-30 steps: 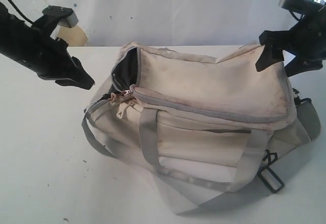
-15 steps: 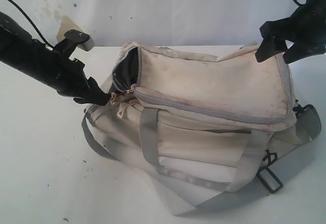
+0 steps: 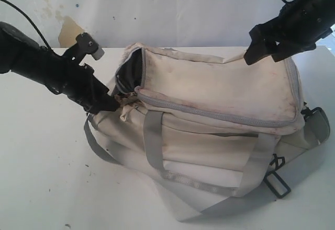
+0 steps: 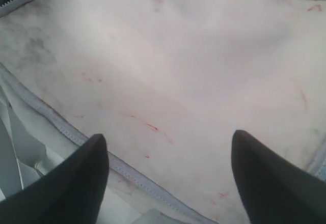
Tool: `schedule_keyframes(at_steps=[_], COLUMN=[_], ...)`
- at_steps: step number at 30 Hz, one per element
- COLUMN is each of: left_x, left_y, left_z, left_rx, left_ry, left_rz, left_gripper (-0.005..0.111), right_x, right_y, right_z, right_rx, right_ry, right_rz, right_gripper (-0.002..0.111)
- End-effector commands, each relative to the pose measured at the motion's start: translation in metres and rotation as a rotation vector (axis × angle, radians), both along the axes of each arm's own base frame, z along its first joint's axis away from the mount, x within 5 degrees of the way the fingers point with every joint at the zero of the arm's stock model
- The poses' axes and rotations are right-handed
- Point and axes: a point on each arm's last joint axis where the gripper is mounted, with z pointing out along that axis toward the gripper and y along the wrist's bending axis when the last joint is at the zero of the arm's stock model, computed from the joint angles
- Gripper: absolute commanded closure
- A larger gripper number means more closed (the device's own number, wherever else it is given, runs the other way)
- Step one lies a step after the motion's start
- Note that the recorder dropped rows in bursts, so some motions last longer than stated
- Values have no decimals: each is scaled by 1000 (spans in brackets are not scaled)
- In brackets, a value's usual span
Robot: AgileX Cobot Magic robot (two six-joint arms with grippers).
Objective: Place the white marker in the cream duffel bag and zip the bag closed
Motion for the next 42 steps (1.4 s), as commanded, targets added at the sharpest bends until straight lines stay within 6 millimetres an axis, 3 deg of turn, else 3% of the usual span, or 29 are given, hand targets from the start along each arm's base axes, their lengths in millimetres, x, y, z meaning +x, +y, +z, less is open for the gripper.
schedule_keyframes(at_steps=[1, 6, 12, 15, 16, 18, 22, 33, 42], left_x=[4, 7, 8, 7, 7, 5, -4, -27, -29], left_y=[-7, -8, -13, -15, -15, -16, -17, -9, -6], left_z=[-3, -9, -28, -28, -28, -28, -9, 54, 81], left_rx=[-74, -72, -133, -164, -168, -175, -182, -132, -136], left_ry=[-30, -100, -20, 1, 4, 10, 18, -8, -107], left_rz=[-9, -68, -48, -52, -56, -75, -144, -169, -97], left_gripper=[40, 40, 45, 68, 89, 106, 106, 106, 106], right_x=[-3, -3, -3, -4, -4, -5, -8, -7, -8], right_y=[8, 10, 10, 13, 13, 17, 34, 105, 148], right_z=[6, 6, 6, 6, 6, 6, 6, -24, -54], right_rx=[2, 4, 11, 11, 9, 9, -3, 101, 94], right_ry=[-18, -17, -14, -10, -14, -18, -52, -99, -112], right_rz=[34, 38, 38, 46, 57, 77, 172, 480, 572], right_gripper=[45, 45, 45, 45, 45, 45, 45, 45, 45])
